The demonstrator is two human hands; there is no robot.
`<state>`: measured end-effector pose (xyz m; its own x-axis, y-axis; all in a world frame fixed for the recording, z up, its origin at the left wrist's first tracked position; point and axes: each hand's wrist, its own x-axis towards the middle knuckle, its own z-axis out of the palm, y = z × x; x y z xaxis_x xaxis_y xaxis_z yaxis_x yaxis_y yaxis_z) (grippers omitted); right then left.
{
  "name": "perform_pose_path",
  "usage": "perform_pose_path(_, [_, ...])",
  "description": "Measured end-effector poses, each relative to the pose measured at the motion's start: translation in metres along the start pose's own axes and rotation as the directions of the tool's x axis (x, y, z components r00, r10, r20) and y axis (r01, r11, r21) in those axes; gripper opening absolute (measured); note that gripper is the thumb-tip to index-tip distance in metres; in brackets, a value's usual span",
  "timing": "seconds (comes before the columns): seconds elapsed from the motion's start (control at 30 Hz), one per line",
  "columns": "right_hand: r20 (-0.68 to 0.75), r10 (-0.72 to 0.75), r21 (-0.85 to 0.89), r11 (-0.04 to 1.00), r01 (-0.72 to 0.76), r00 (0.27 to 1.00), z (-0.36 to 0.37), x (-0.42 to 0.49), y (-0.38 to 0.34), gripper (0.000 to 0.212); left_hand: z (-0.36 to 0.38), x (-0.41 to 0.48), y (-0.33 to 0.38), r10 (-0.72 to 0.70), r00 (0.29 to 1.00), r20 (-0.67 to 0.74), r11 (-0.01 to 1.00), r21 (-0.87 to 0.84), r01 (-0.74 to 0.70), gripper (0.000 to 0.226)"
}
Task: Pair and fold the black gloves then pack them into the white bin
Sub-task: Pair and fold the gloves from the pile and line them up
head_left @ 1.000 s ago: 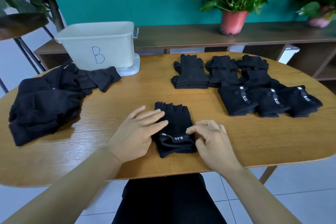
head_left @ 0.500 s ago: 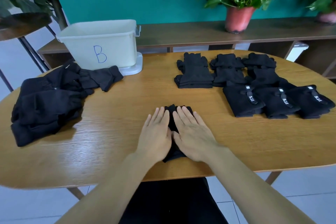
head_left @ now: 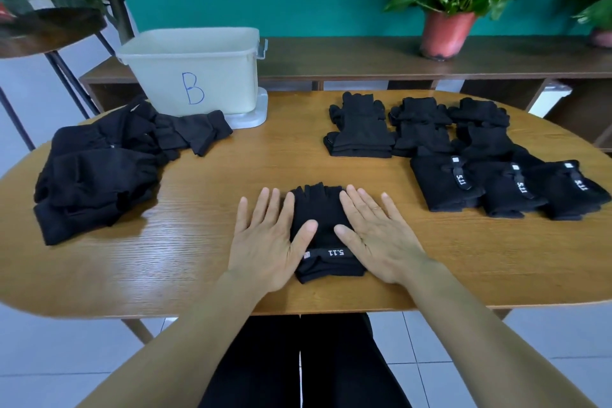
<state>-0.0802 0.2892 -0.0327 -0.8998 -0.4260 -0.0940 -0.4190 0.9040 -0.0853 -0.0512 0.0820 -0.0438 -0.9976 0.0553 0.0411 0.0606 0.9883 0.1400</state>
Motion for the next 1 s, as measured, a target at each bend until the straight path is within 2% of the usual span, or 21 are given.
perform_pose_path(0.1, [-0.079,0.039,0.089,0.996,-0.032,0.996,0.001,-0.01,0.006,0.084,-0.002,-0.01,-0.01,-0.062,0.992,-0.11,0.997,-0.057,0.056,0.086])
perform_pose_path(0.17, [-0.194,0.074,0.204,0.978,-0.033,0.978,-0.001,-0.021,0.012,0.085,-0.005,-0.018,-0.019,-0.06,0.974,-0.22,0.987,-0.156,0.026,0.086])
perform_pose_path(0.27, [-0.389,0.063,0.244,0.969,0.037,0.919,-0.005,-0.039,0.013,0.077,-0.011,-0.034,-0.023,0.085,0.916,-0.391,0.959,-0.217,-0.182,0.071])
perform_pose_path(0.37, [-0.496,-0.001,0.201,0.973,0.115,0.868,-0.004,-0.053,0.006,0.07,-0.014,-0.047,-0.018,0.312,0.82,-0.48,0.9,-0.126,-0.417,0.051])
perform_pose_path(0.5, [-0.505,-0.112,0.1,0.977,0.186,0.856,0.0,-0.061,-0.004,0.069,-0.013,-0.046,-0.013,0.457,0.786,-0.416,0.856,-0.034,-0.516,0.054])
perform_pose_path(0.63, [-0.452,-0.212,-0.01,0.972,0.233,0.867,0.004,-0.06,-0.012,0.071,-0.015,-0.039,-0.013,0.48,0.779,-0.402,0.851,-0.002,-0.526,0.046])
perform_pose_path(0.77, [-0.413,-0.243,-0.051,0.968,0.244,0.878,0.007,-0.056,-0.016,0.072,-0.017,-0.034,-0.012,0.519,0.752,-0.407,0.836,0.058,-0.546,0.037])
perform_pose_path(0.87, [-0.428,-0.244,-0.041,0.967,0.251,0.87,0.005,-0.052,-0.017,0.073,-0.017,-0.032,-0.009,0.504,0.74,-0.444,0.836,0.038,-0.547,0.029])
perform_pose_path(1.0, [-0.47,-0.21,0.042,0.965,0.259,0.857,0.005,-0.051,-0.017,0.071,-0.017,-0.036,-0.006,0.403,0.756,-0.516,0.846,-0.105,-0.523,0.022])
